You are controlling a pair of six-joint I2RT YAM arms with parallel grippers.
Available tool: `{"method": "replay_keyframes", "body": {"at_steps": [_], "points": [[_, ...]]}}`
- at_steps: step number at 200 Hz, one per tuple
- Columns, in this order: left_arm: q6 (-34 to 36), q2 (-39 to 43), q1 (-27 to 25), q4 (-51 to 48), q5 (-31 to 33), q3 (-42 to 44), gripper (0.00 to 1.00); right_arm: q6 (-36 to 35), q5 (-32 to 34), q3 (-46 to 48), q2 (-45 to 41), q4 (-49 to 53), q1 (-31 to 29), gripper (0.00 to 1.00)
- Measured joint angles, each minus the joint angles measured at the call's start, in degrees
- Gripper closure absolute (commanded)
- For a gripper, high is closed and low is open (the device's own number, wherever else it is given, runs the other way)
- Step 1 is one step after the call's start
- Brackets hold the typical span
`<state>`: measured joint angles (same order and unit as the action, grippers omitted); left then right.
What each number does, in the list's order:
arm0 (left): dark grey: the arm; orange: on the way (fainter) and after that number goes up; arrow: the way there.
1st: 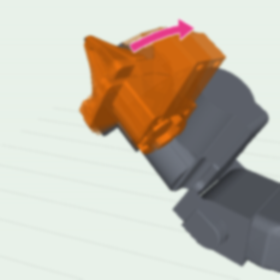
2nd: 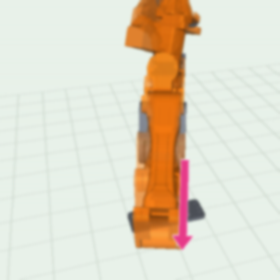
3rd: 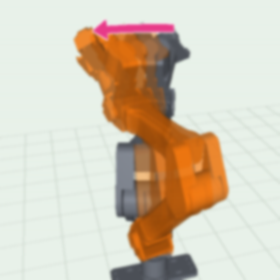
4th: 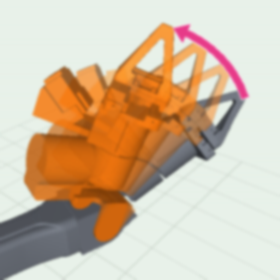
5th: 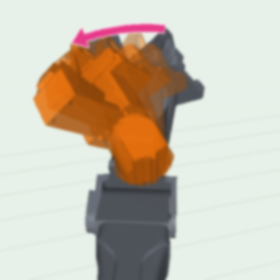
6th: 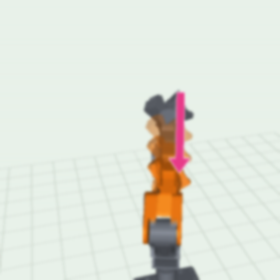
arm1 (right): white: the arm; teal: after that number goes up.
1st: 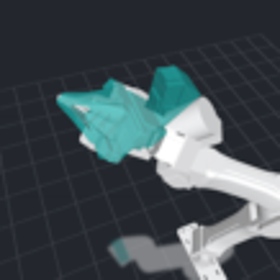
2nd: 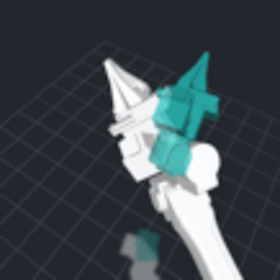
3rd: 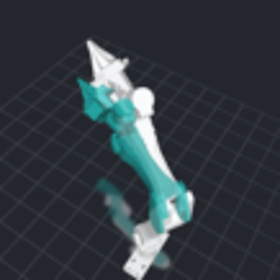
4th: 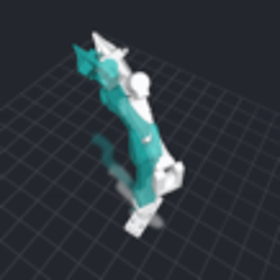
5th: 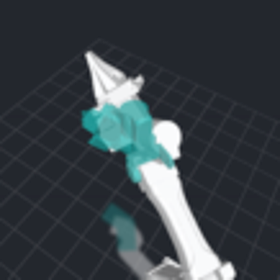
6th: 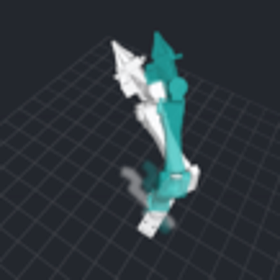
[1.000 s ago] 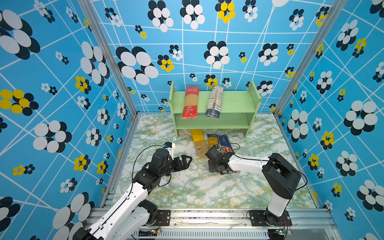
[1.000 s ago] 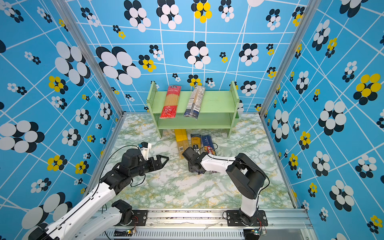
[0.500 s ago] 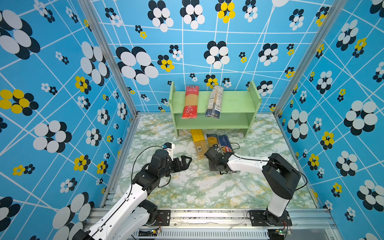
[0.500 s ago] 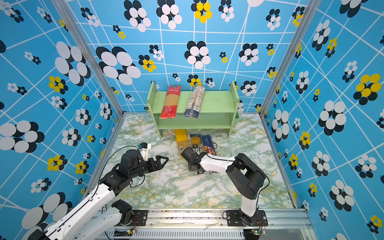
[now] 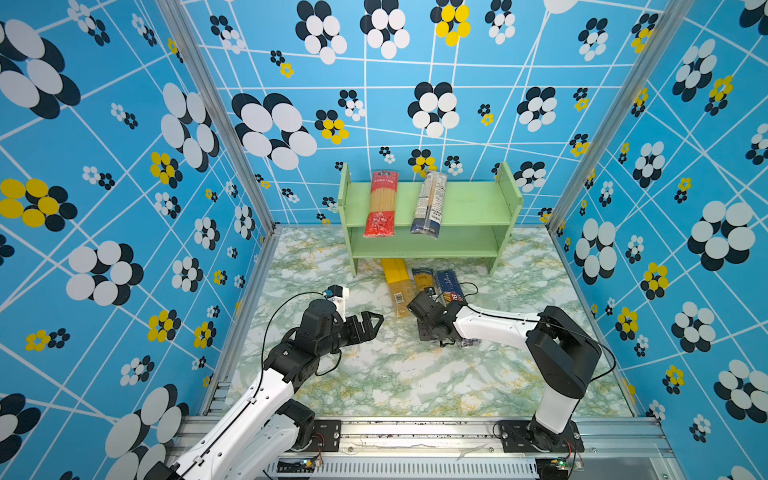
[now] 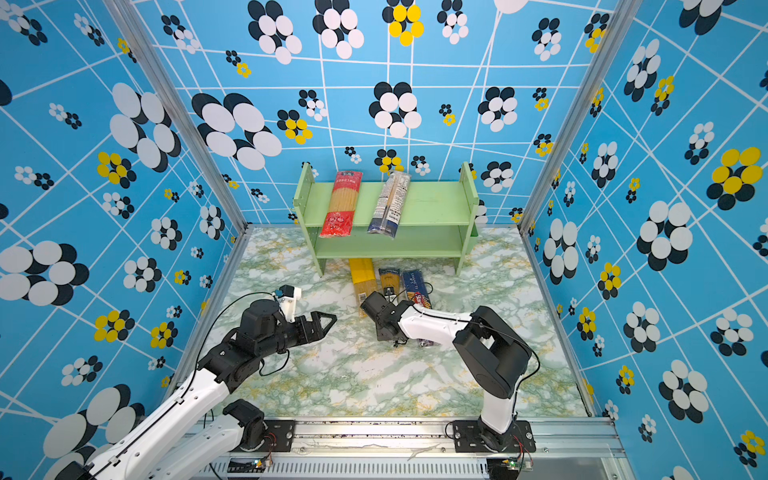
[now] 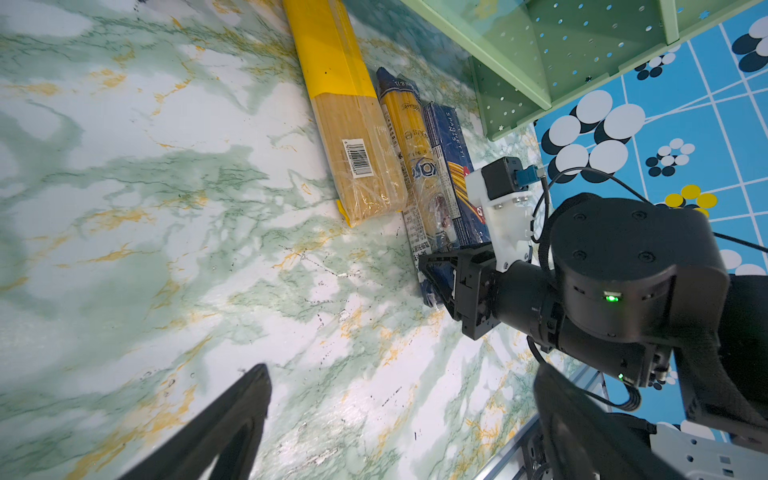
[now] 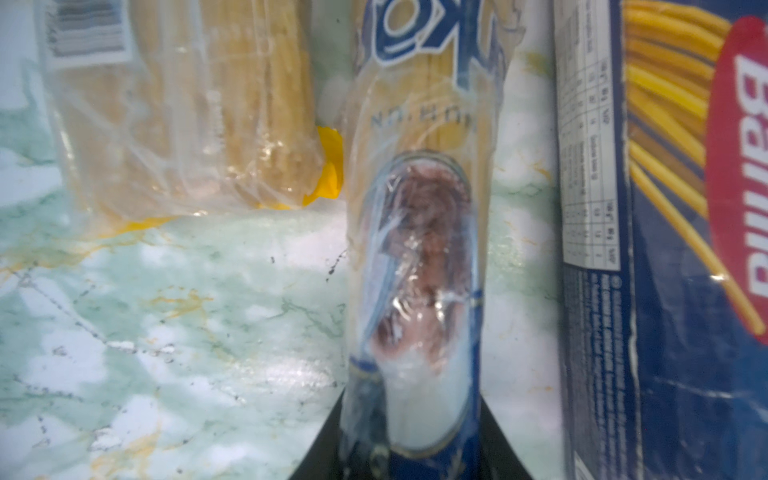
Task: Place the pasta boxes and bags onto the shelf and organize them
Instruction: 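Lower the right gripper and close it around the Ankara bag's blue end, then lift the Ankara bag upright with the right gripper toward the shelf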
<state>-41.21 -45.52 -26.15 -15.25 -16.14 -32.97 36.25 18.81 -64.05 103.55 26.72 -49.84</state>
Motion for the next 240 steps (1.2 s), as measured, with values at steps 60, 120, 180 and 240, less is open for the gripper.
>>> {"method": "replay_keyframes", "body": {"at_steps": [60,120,180,240], "points": [[-0.20,0.00,0.33,-0.20,-0.20,0.74,0.00,-3.30,-1.22,-3.52,-1.90,6.32,0.37,1.00],[-0.20,0.00,0.70,-0.17,-0.37,0.74,0.00,-4.85,-2.25,-3.82,-4.20,9.55,1.20,1.00],[-0.20,0.00,1.03,-0.15,-0.61,0.79,0.00,-7.02,-3.72,-3.85,-8.20,10.40,2.82,1.00],[-0.20,0.00,1.55,0.02,-0.94,1.09,0.00,-8.59,-4.15,-6.10,-12.07,14.01,4.00,1.00]]}}
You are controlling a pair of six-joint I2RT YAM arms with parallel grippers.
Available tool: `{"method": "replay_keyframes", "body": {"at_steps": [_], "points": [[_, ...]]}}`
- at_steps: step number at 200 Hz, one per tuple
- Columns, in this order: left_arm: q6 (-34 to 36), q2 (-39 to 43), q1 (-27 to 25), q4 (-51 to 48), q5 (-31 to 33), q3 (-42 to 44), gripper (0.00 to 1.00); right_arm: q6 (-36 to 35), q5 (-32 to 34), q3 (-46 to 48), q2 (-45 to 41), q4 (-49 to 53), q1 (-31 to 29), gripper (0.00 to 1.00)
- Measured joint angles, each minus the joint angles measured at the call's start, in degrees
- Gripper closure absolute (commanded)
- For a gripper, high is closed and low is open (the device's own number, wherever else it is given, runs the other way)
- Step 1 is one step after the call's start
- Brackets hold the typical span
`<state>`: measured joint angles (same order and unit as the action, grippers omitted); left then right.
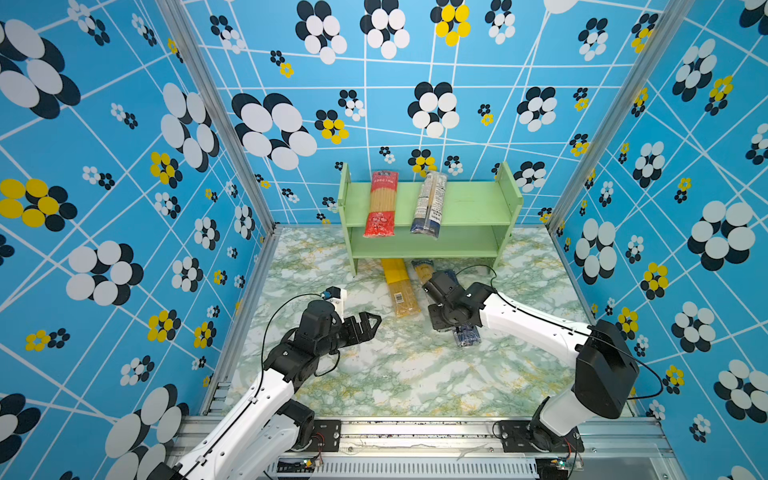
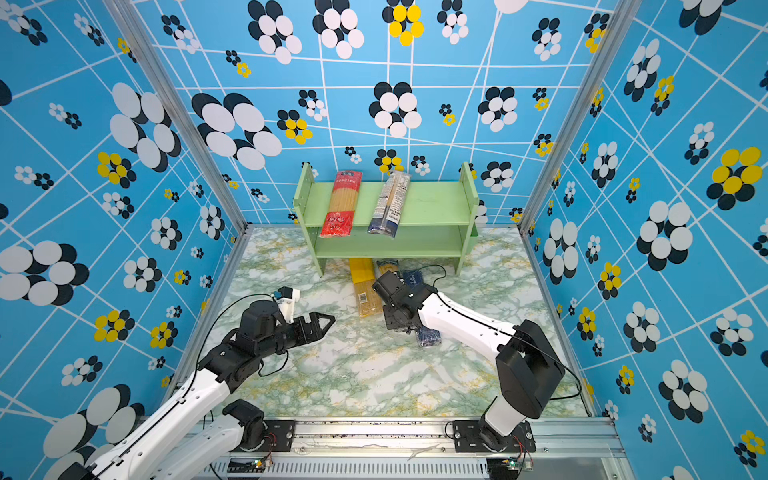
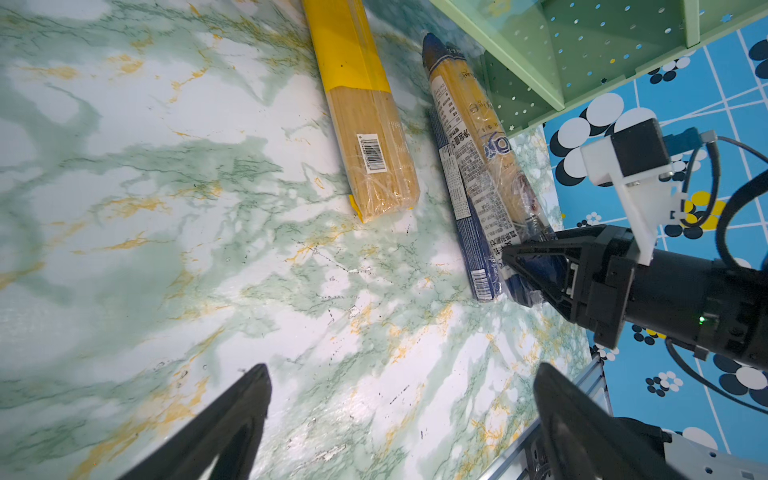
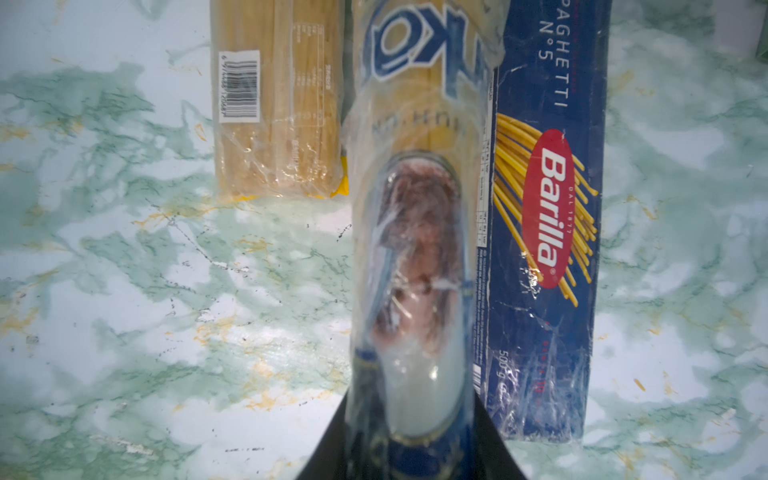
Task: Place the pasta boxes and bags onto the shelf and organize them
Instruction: 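Lift the Ankara bag upright with the right gripper toward the shelf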
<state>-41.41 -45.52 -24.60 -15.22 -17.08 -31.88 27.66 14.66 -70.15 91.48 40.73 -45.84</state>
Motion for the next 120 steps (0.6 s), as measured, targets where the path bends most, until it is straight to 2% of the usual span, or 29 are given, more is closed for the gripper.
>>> {"method": "replay_keyframes", "body": {"at_steps": [120], "points": [[0.00,-1.88,0.22,1.05,-0.79,0.00,0.00,0.39,-1.77,-0.42,-11.91,9.97,1.64,1.00]]}}
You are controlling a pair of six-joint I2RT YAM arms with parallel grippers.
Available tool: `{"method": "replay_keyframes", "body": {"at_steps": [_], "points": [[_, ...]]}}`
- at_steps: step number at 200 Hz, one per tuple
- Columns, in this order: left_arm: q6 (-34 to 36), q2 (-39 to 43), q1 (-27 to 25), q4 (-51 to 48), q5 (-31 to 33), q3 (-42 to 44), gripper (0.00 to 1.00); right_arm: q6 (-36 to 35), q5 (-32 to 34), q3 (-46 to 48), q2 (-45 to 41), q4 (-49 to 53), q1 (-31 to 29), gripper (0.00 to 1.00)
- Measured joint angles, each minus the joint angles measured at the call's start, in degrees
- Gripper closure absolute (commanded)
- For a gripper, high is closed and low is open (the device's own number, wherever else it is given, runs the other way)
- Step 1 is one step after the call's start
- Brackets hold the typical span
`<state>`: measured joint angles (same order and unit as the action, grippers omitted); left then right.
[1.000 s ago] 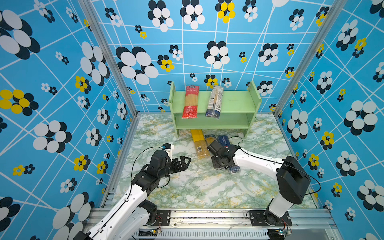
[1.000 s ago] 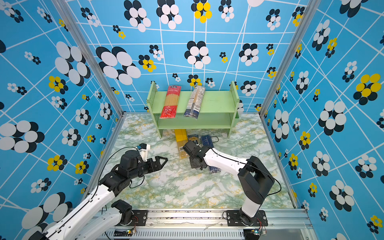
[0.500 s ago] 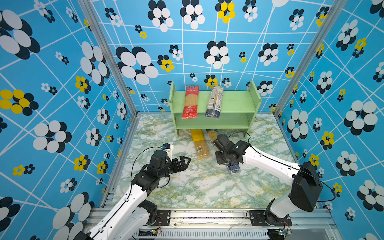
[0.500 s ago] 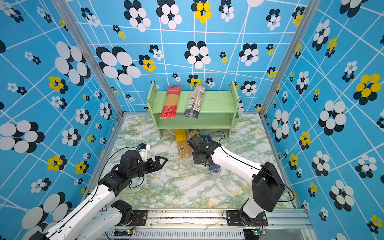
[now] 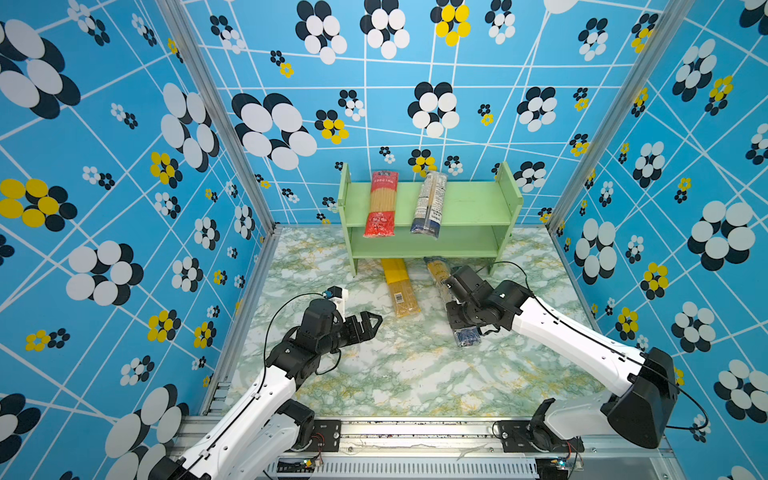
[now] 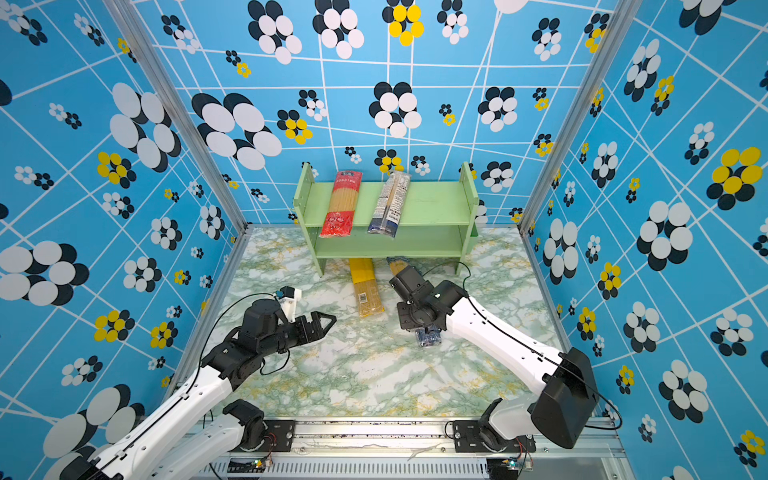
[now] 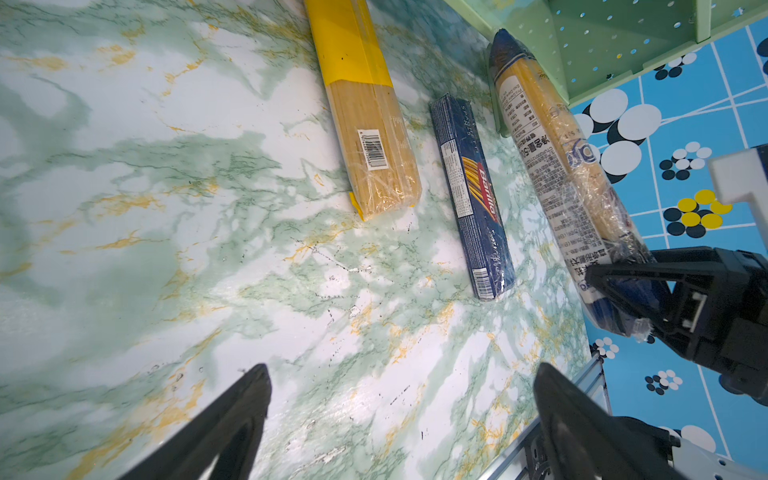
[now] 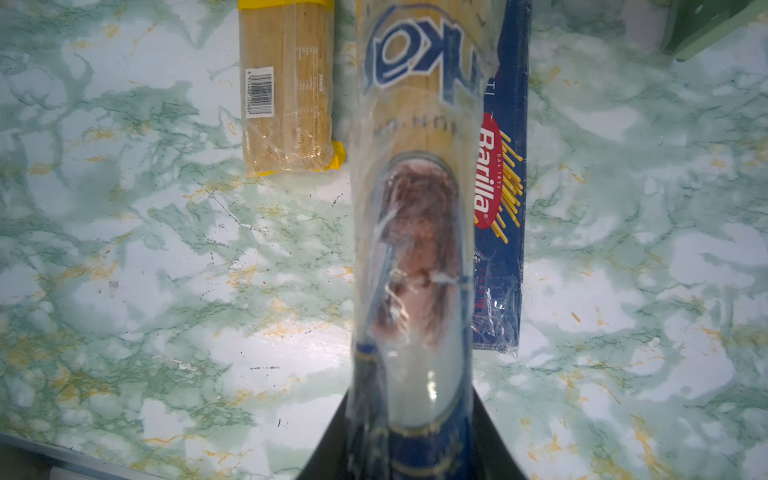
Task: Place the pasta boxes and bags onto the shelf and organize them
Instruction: 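Lift the Ankara bag upright with the right gripper toward the shelf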
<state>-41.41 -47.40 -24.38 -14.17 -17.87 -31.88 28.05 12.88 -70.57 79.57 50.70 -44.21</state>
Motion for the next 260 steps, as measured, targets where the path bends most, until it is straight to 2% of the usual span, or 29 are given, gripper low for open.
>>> {"method": "replay_keyframes", "body": {"at_steps": [101,173,260], "points": [[0.04,-2.32,0.04,1.14,-0.81,0.00,0.00,3.23,3.19,-1.81,-11.43,8.09,0.04,1.00],[0.46,-3.10,0.17,1.95,-0.90,0.00,0.00,4.11,4.24,-6.27,-14.56,12.85,0.04,1.00],[0.96,-4.39,0.87,3.15,-2.08,-0.11,0.00,3.45,6.38,-16.22,-14.97,17.57,0.04,1.00]]}}
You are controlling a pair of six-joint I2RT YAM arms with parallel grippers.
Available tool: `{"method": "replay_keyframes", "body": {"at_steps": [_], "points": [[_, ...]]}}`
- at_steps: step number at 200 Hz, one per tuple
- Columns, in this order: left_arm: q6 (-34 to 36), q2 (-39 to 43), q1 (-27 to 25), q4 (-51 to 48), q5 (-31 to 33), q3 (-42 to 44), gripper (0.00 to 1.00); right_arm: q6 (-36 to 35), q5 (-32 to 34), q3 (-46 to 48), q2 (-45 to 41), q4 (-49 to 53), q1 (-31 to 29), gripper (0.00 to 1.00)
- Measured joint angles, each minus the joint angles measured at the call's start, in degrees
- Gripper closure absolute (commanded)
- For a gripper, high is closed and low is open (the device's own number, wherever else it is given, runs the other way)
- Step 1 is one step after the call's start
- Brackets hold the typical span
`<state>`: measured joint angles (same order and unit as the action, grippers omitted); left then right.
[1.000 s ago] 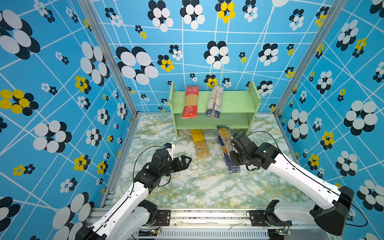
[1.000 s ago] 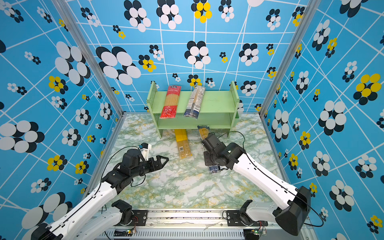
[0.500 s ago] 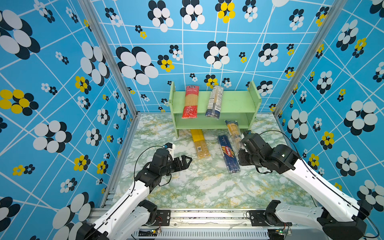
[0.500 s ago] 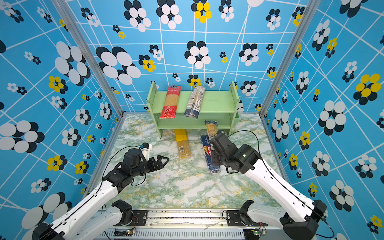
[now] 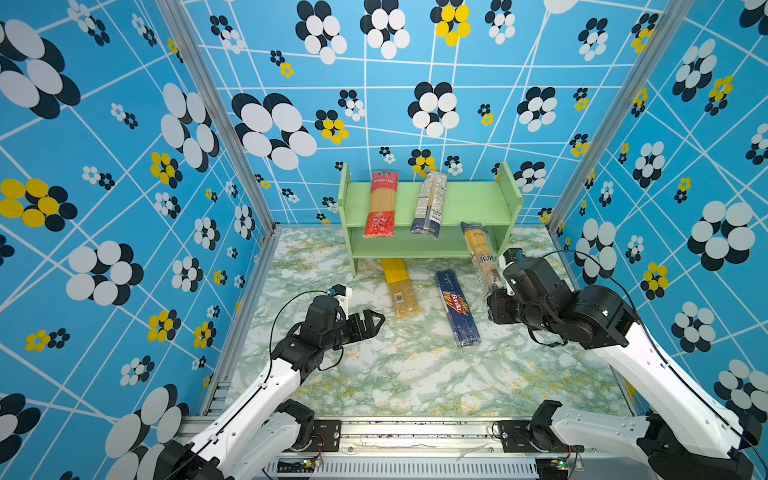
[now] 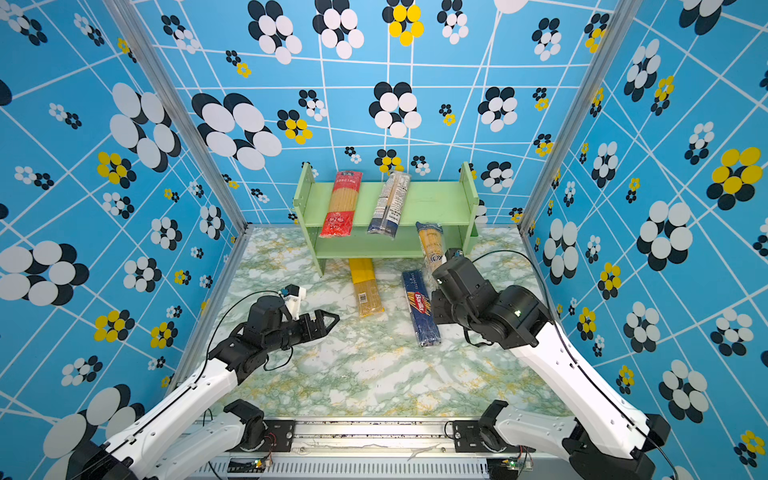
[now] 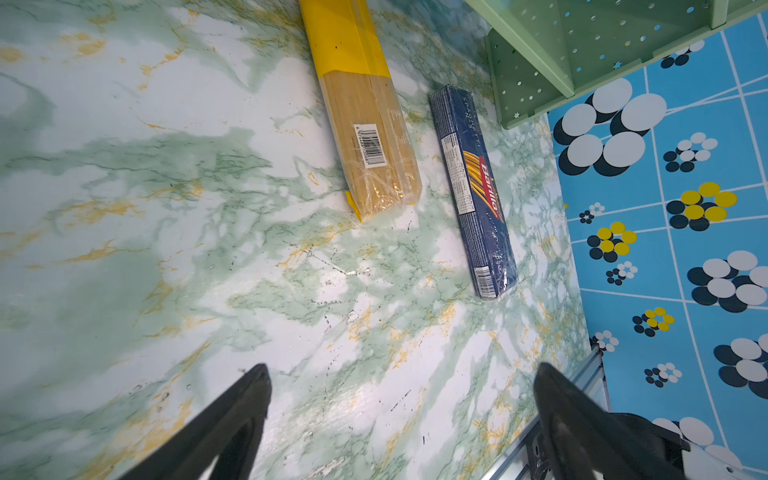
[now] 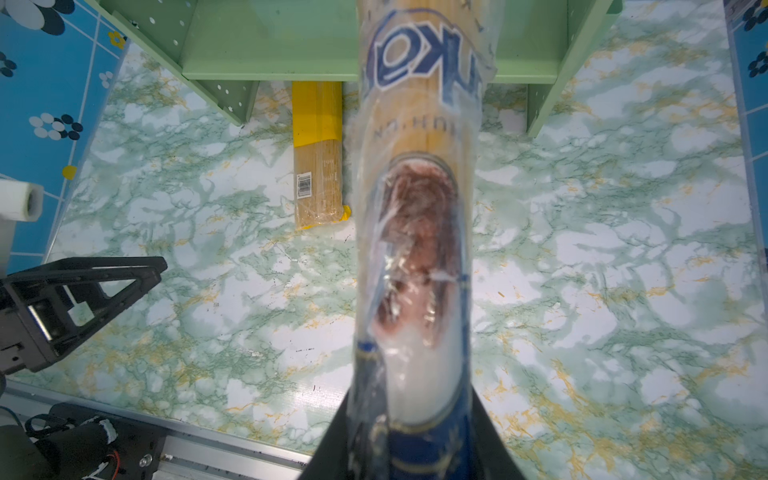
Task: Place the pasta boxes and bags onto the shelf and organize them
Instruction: 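Lift the Ankara bag upright with the right gripper toward the shelf, then carry the upright Ankara bag over the upper tier beside the white-labelled bag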
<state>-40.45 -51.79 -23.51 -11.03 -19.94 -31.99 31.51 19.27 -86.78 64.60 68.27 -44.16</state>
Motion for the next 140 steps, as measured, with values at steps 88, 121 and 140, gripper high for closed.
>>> {"method": "replay_keyframes", "body": {"at_steps": [88,121,140], "points": [[0.66,-4.59,0.31,1.60,-1.99,-1.95,0.00,-6.34,2.51,-15.63,9.03,0.94,5.42,1.00],[1.03,-4.92,0.31,1.66,-2.38,-2.05,0.00,-9.14,2.29,-21.16,14.53,0.74,9.42,1.00],[1.18,-5.14,0.44,1.62,-2.43,-2.51,0.00,-10.49,2.29,-24.70,18.23,0.04,11.19,1.00]]}}
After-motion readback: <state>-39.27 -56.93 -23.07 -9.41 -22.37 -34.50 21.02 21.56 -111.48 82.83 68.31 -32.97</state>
